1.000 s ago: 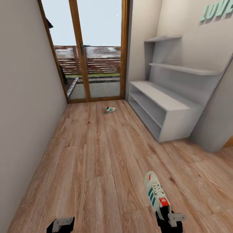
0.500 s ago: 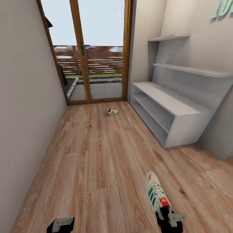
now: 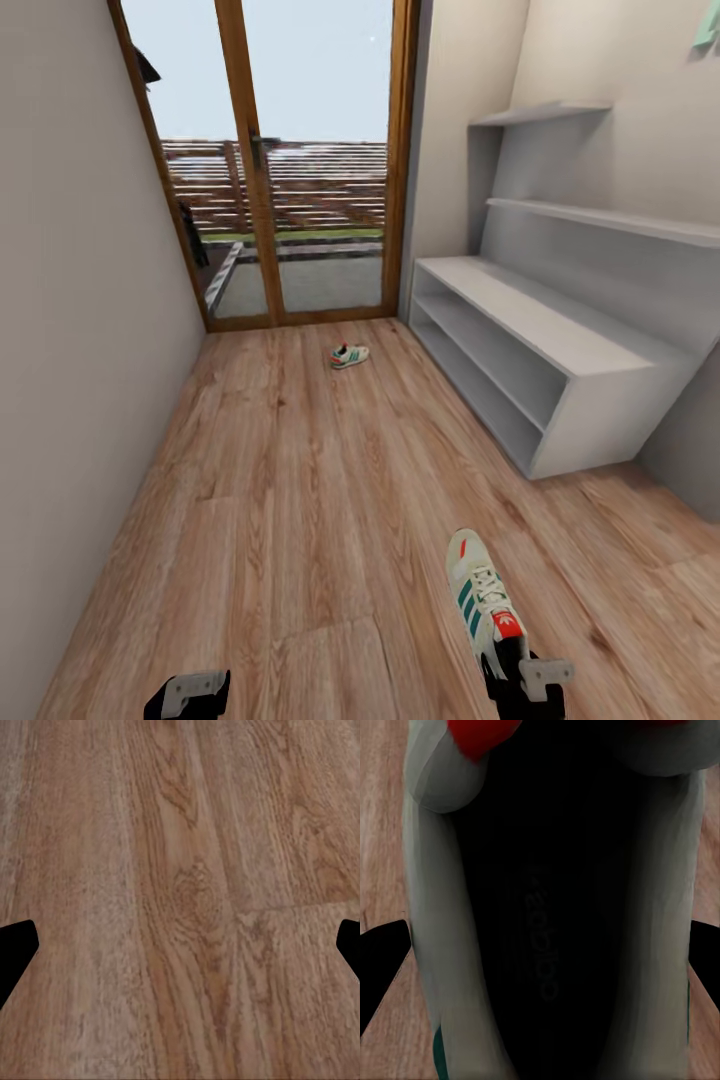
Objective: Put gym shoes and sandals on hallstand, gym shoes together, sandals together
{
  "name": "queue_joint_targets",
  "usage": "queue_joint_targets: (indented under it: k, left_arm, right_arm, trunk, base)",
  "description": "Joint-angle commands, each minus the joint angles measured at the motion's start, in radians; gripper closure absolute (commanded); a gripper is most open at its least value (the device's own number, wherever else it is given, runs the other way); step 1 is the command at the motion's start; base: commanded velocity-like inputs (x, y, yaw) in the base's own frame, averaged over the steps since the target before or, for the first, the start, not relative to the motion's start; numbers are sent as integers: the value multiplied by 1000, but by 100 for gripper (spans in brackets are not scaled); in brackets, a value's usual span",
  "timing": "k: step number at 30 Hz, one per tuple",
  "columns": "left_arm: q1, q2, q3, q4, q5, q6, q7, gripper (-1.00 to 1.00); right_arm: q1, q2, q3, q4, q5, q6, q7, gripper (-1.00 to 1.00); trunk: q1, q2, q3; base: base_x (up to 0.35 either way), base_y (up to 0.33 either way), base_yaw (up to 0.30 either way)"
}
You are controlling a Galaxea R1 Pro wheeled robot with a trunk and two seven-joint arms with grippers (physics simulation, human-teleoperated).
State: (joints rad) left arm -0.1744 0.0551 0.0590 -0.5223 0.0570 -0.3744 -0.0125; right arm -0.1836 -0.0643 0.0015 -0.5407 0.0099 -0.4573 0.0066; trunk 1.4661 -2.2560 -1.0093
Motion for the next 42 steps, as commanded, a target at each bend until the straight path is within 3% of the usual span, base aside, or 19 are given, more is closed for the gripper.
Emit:
queue_joint_targets:
  k: [1, 42]
  left_arm:
    - [0, 0, -1, 1, 6, -3, -1, -100]
    - [0, 0, -1, 2, 6, -3, -1, -100]
  right_arm:
    - [0, -1, 0, 0, 1, -3, 1, 100]
    - [0, -2, 0, 1, 1, -3, 1, 100]
  trunk:
    - [0, 0, -1]
    - [0, 0, -1]
  base:
    - [332, 72, 0]
    - [334, 4, 0]
